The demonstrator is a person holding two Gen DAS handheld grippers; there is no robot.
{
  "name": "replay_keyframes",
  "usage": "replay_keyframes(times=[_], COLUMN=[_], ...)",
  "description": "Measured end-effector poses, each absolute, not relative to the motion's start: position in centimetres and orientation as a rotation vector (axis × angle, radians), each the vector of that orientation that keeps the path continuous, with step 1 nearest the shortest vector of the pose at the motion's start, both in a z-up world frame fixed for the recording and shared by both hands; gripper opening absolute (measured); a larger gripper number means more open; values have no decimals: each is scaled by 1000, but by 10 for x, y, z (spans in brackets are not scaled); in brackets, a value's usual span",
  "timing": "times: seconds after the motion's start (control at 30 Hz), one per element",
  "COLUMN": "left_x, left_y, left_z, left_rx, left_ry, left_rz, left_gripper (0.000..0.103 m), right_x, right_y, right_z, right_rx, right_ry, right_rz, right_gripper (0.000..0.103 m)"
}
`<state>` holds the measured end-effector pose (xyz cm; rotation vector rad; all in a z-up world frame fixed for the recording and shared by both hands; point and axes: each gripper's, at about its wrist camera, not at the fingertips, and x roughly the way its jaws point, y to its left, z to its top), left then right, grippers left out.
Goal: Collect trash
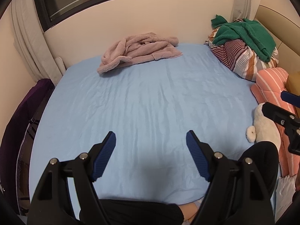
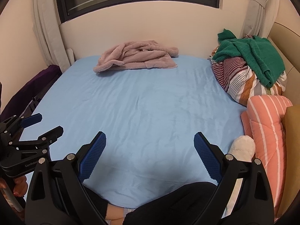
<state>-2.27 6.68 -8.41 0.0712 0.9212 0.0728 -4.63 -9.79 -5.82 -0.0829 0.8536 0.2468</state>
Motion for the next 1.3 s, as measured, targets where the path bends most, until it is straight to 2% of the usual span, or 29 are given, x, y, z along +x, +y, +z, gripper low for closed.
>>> replay_keyframes(times=[0.73, 0.8, 1.3], left_x=[-27, -27, -35], left_y=[58, 57, 47], left_z=[-79, -78, -70], left_rx=[69, 74, 84], left_ry=[903, 902, 857], left_rz=[30, 26, -11], left_gripper=[77, 81, 84], right_x=[-53, -52, -52], right_y=[-102, -102, -103], right_z=[-54, -53, -50], right_rx=[-83, -84, -81], right_ry=[844, 841, 822], right_rz=[239, 241, 250], right_gripper=[91, 91, 91])
